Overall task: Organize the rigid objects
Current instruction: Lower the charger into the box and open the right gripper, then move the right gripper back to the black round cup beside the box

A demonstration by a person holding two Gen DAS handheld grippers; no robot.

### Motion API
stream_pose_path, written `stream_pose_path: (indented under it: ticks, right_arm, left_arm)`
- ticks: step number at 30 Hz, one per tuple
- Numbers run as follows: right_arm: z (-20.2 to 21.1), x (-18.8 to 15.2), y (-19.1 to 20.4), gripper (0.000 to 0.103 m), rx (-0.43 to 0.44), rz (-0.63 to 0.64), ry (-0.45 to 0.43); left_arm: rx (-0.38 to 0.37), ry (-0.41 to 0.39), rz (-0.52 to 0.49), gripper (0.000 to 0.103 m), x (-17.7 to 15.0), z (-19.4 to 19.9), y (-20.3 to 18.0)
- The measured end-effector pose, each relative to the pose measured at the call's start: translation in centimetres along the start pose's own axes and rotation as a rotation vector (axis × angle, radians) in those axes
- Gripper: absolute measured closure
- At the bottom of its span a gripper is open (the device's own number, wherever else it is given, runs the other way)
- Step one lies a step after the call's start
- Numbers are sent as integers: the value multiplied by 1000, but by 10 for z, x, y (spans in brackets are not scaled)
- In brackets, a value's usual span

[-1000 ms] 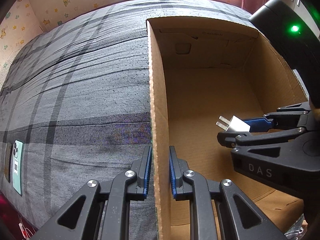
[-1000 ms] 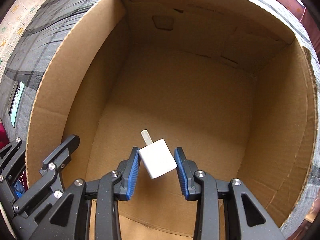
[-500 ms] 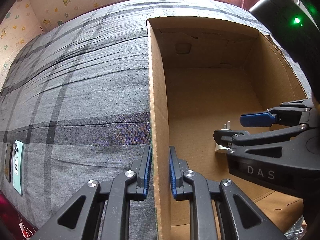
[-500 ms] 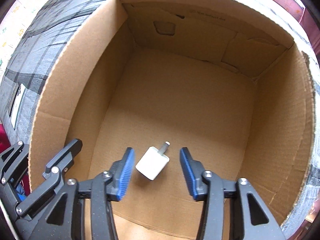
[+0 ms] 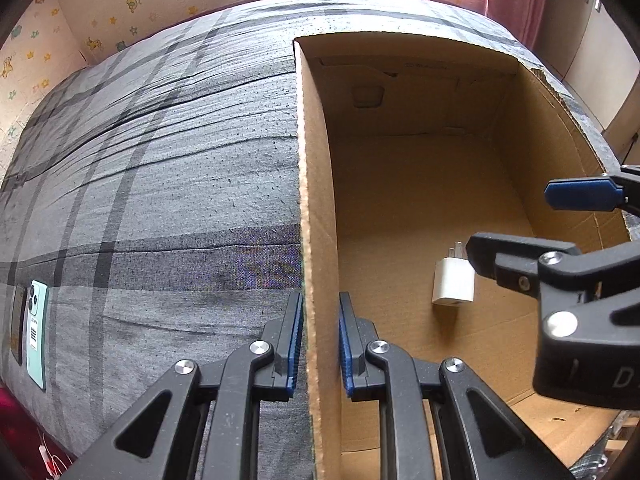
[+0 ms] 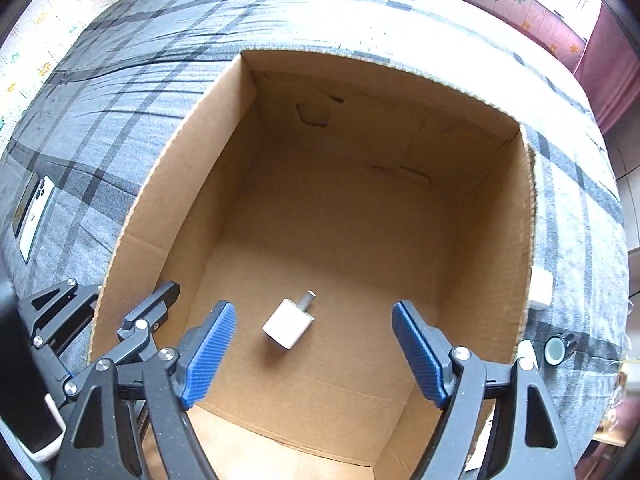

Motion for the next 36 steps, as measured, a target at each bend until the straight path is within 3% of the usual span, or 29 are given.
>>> stream_pose_path:
  ticks: [18, 27, 36]
  right_arm:
    - [53, -3, -29, 2, 0, -61, -96]
    - [81, -18, -79, 1, -73, -125, -129]
    - [86, -37, -154, 1, -144, -223, -124]
  left_arm:
    - [3, 6, 6, 83, 2, -1, 0]
    - [9, 5, 6, 83, 2, 0, -1]
    - [5, 4, 8, 83, 1, 0, 0]
Point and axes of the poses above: each gripper's, at about its wrist camera, not at the fingertips, and z roughly against the way its jaws point, y to its left, x to its top, the point moved 1 cm from there along -z, roughly the way its jaws point, and after that the axes turned 9 degrees about x, right-handed, at the moved point
